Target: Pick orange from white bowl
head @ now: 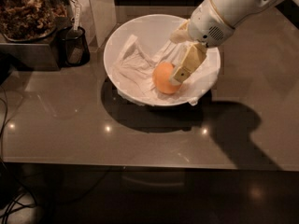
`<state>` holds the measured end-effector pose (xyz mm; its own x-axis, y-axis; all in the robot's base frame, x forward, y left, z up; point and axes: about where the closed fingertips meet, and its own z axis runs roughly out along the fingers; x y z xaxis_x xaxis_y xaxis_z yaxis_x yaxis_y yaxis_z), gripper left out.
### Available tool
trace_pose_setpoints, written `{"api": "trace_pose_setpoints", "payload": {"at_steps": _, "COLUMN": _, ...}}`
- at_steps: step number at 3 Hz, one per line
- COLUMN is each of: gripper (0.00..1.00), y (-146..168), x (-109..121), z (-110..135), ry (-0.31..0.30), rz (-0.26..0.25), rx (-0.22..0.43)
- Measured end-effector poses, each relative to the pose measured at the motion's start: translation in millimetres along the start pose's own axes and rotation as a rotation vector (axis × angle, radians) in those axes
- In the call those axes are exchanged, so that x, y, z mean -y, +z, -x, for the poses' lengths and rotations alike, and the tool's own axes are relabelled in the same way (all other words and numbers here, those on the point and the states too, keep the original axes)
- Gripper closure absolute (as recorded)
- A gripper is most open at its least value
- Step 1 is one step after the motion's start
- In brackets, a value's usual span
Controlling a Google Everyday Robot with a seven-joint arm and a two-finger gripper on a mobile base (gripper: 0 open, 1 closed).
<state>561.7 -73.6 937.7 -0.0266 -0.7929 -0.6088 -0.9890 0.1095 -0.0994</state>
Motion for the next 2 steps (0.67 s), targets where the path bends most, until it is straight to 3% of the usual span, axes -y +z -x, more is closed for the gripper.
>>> {"api": "trace_pose_setpoints", "payload": {"at_steps": 2, "gripper": 0.12, "y": 7.5, "x": 12.0, "z": -16.6, "ry": 0.032, "rz": -0.003, "rx": -0.007}}
